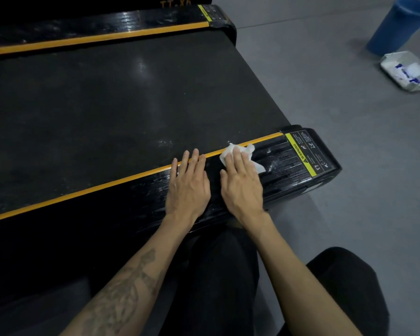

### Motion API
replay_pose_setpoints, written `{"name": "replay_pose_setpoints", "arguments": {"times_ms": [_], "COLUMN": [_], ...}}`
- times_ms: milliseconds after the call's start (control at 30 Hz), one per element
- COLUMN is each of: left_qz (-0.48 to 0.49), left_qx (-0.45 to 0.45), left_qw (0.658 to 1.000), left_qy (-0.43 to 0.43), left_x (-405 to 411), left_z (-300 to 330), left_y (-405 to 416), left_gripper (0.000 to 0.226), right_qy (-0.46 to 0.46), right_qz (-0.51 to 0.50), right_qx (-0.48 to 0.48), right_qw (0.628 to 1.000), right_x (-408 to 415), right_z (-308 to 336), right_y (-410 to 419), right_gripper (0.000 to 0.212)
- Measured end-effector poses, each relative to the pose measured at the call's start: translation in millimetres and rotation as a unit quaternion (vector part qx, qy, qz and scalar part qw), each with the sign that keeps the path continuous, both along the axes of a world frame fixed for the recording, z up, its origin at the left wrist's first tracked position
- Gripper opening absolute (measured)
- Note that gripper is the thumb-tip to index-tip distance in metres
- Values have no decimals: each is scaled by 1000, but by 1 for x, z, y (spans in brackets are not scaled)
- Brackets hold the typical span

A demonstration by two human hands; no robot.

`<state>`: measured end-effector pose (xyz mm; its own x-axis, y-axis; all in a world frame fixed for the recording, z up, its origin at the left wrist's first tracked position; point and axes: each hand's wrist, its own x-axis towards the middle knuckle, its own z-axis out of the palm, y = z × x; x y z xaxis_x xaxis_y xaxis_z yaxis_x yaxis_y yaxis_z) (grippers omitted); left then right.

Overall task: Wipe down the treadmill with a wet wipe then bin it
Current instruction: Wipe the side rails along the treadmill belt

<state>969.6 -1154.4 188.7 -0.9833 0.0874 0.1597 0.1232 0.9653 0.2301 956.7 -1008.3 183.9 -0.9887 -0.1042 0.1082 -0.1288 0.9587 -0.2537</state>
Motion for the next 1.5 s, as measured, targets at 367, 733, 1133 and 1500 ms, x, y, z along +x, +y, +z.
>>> {"name": "replay_pose_setpoints", "arguments": {"times_ms": [367, 733, 1133, 1500], "left_qz": [0, -1, -43, -13], "left_qx": [-5, 12, 11, 15], "left_qw": [1000, 1000, 998, 1000], "left_qy": [1, -1, 39, 6], "left_x": [-1, -1, 0, 1], "left_z": [-1, 0, 1, 0], "left_y": [0, 1, 6, 16], "left_gripper": [54, 54, 47, 48], "right_qy": [-13, -3, -9, -16], "right_qz": [4, -8, 7, -17], "right_qx": [24, 14, -9, -33], "right_qw": [1000, 1000, 1000, 999], "right_x": [-8, 3, 6, 10], "right_z": [-3, -2, 3, 10], "right_y": [4, 12, 11, 11], "right_gripper": [65, 67, 70, 72]}}
